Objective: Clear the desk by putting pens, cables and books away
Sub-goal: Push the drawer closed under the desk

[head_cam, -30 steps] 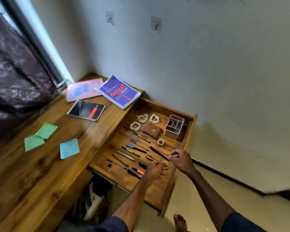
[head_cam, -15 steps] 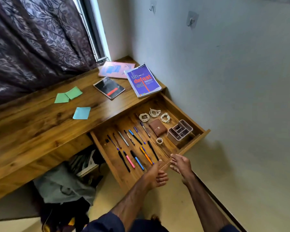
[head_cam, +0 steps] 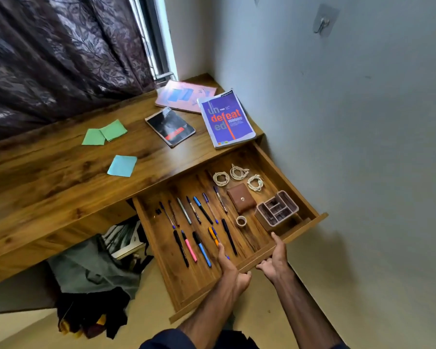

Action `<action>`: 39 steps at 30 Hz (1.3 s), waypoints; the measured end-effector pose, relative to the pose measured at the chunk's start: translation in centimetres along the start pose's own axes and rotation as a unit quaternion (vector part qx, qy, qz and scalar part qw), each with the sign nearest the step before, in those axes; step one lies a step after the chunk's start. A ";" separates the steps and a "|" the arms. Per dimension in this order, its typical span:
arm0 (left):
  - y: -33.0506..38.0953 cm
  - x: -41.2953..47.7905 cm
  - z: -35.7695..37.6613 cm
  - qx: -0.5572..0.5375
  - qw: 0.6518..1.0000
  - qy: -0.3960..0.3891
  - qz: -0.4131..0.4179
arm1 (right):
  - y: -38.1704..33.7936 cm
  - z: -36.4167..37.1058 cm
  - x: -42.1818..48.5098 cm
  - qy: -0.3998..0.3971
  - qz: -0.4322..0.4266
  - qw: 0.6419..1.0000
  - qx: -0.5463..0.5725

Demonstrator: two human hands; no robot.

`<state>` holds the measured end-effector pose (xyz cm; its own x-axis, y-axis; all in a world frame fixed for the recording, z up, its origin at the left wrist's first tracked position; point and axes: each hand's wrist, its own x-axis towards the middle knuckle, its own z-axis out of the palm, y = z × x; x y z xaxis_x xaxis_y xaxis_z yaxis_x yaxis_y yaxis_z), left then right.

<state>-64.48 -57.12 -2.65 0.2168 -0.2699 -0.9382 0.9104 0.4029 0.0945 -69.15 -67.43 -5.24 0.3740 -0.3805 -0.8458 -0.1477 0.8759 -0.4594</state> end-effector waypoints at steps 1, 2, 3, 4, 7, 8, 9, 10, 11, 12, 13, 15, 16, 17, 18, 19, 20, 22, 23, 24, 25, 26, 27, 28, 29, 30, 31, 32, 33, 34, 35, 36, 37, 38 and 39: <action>0.3 0.7 0.3 -0.007 1.000 -0.006 0.005 | -0.3 0.4 0.5 -0.003 0.008 1.000 0.008; 0.8 1.2 0.5 -0.015 1.000 -0.012 0.007 | -0.5 0.8 1.0 -0.004 0.015 1.000 0.013; 1.4 1.6 0.8 -0.024 1.000 -0.017 0.007 | -0.7 1.4 1.4 -0.004 0.022 1.000 0.014; 2.0 1.9 1.1 -0.033 0.999 -0.022 0.003 | -0.8 1.8 1.7 -0.004 0.027 1.000 0.014; 4.5 2.6 2.6 -0.042 0.998 -0.036 0.004 | -1.4 4.4 2.7 0.001 0.042 0.999 0.018; 5.3 2.9 3.0 -0.045 0.998 -0.036 0.009 | -1.7 5.3 2.8 0.005 0.051 0.998 0.020; 5.9 3.2 3.3 -0.046 0.998 -0.036 0.017 | -1.9 6.1 2.9 0.005 0.058 0.998 0.026; 6.7 3.5 3.7 -0.046 0.998 -0.038 0.030 | -2.2 7.0 3.2 0.000 0.064 0.997 0.035; 7.5 3.6 4.1 -0.048 0.997 -0.038 0.044 | -2.6 7.9 3.5 -0.007 0.068 0.997 0.042; 8.5 3.7 4.5 -0.054 0.996 -0.038 0.053 | -3.0 8.8 3.9 -0.014 0.073 0.996 0.046; 9.4 3.8 4.8 -0.062 0.996 -0.041 0.059 | -3.4 9.6 4.4 -0.021 0.079 0.995 0.049; 11.3 4.0 5.5 -0.071 0.994 -0.053 0.065 | -4.2 11.4 5.2 -0.039 0.092 0.993 0.060; 12.2 4.0 5.9 -0.076 0.993 -0.058 0.072 | -4.6 12.4 5.5 -0.047 0.096 0.992 0.065; 13.0 4.2 6.3 -0.084 0.991 -0.055 0.084 | -5.0 13.5 6.0 -0.050 0.100 0.991 0.069; 13.8 4.3 6.6 -0.094 0.990 -0.044 0.097 | -5.4 14.6 6.3 -0.051 0.102 0.991 0.074; 14.4 4.5 6.9 -0.102 0.988 -0.032 0.107 | -5.9 15.7 6.5 -0.051 0.103 0.990 0.081; 15.2 4.6 7.3 -0.114 0.987 -0.024 0.114 | -6.4 16.8 6.8 -0.050 0.105 0.989 0.090; 17.0 4.8 8.2 -0.137 0.983 -0.022 0.121 | -7.5 18.9 7.9 -0.046 0.113 0.987 0.103; 18.0 5.0 8.6 -0.148 0.981 -0.024 0.124 | -8.0 20.0 8.6 -0.045 0.116 0.987 0.100; 18.9 5.3 8.9 -0.155 0.979 -0.026 0.127 | -8.5 21.0 9.0 -0.045 0.119 0.987 0.094; 19.9 5.8 9.3 -0.161 0.978 -0.026 0.130 | -9.0 22.2 9.6 -0.044 0.124 0.987 0.088; 20.7 6.3 9.7 -0.165 0.977 -0.026 0.132 | -9.4 23.1 10.2 -0.044 0.129 0.987 0.082; 21.5 6.8 10.4 -0.166 0.976 -0.025 0.139 | -9.9 24.2 11.0 -0.049 0.131 0.987 0.075; 22.2 7.2 11.1 -0.165 0.975 -0.025 0.147 | -10.2 25.2 11.7 -0.055 0.131 0.988 0.066; 22.9 7.6 11.6 -0.162 0.975 -0.022 0.153 | -10.5 26.1 12.2 -0.058 0.132 0.988 0.056; 23.8 8.1 12.1 -0.166 0.973 -0.015 0.158 | -10.8 27.0 12.8 -0.058 0.137 0.988 0.048; 24.6 8.5 12.7 -0.174 0.971 -0.007 0.164 | -11.1 27.9 13.3 -0.060 0.141 0.987 0.042; 25.5 8.9 13.4 -0.183 0.968 0.000 0.169 | -11.5 28.9 13.9 -0.061 0.146 0.987 0.037; 26.3 9.2 13.9 -0.194 0.966 0.006 0.168 | -11.8 29.7 14.5 -0.059 0.152 0.986 0.036; 26.9 9.4 14.2 -0.201 0.966 0.009 0.165 | -12.0 30.3 14.7 -0.056 0.155 0.986 0.036; 27.6 9.7 14.6 -0.206 0.964 0.010 0.165 | -12.2 31.0 15.1 -0.058 0.157 0.985 0.037; 28.3 9.9 15.1 -0.211 0.963 0.009 0.166 | -12.4 31.7 15.5 -0.064 0.159 0.985 0.035; 28.9 10.3 15.6 -0.218 0.962 0.010 0.167 | -12.7 32.3 15.9 -0.069 0.162 0.984 0.030; 29.5 10.6 16.1 -0.224 0.960 0.012 0.168 | -12.9 32.8 16.5 -0.070 0.163 0.984 0.027; 30.0 10.9 16.4 -0.228 0.959 0.015 0.170 | -13.0 33.2 16.8 -0.070 0.163 0.984 0.027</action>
<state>-29.05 -62.33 -4.56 0.4581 -0.0328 -0.8883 0.5389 0.8050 0.2482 -30.54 -75.42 -4.49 0.4385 -0.0359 -0.8980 -0.2329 0.9605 -0.1521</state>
